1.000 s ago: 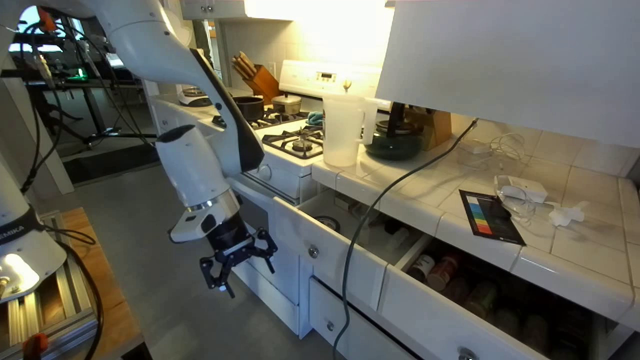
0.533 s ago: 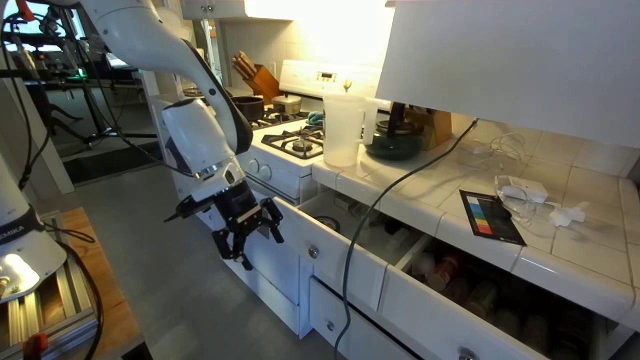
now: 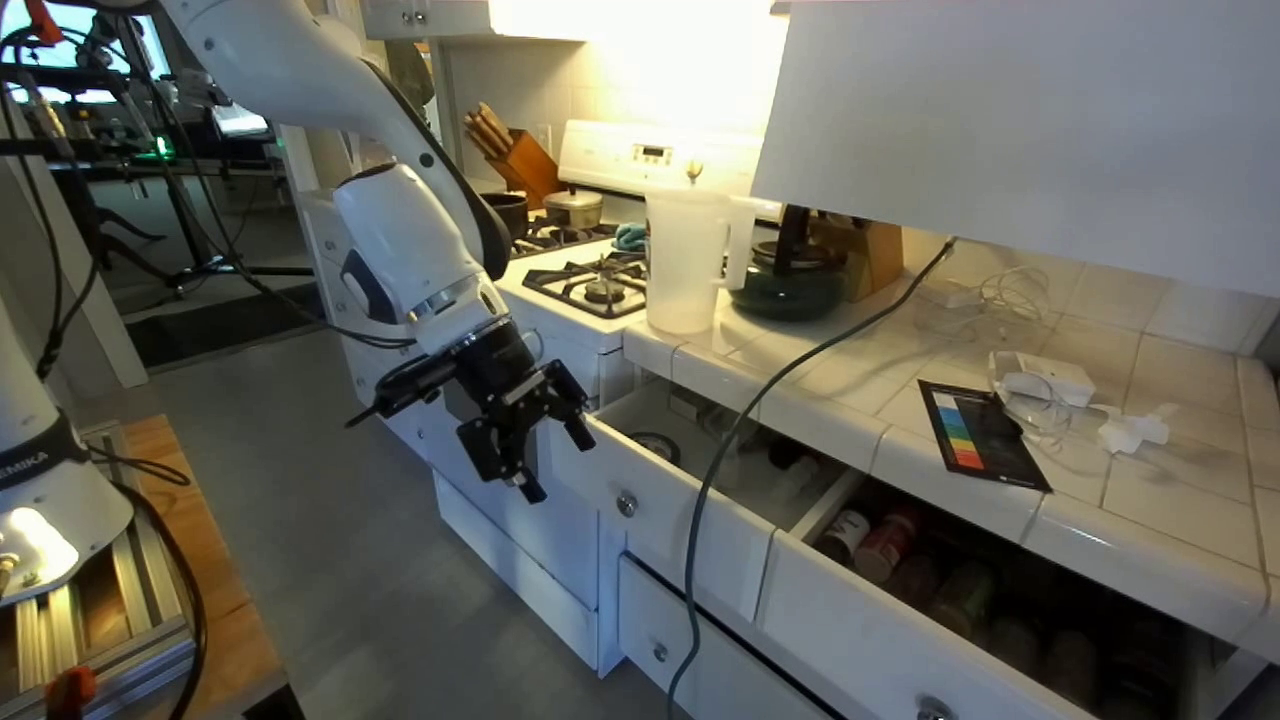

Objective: Open the topmost drawer on the right then remove one clear bottle and place it on the counter.

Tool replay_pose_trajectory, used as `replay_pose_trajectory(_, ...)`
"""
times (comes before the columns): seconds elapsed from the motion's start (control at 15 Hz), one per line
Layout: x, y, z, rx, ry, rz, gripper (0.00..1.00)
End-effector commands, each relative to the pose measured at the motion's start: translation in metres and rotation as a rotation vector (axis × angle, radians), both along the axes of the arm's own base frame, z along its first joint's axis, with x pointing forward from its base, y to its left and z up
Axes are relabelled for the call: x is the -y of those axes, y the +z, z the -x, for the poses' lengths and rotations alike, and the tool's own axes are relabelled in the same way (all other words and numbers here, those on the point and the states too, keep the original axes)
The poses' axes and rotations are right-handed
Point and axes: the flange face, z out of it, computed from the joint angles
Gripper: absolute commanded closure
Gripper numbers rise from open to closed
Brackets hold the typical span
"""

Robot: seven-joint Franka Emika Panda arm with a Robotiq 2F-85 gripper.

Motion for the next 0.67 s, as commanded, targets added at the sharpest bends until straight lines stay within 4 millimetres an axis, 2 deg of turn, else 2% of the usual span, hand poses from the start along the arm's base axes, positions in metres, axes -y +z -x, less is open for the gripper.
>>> replay_pose_trajectory(0.0, 0.002, 0.008, -0.005, -0.037, 0.088, 0.019, 0.00)
replay_pose_trajectory(0.4, 0.025, 0.028, -0.026, -0.189, 0.398, 0.072, 0.00)
replay_pose_trajectory(0.6, 0.054, 0.062, -0.043, -0.212, 0.545, 0.123, 0.00)
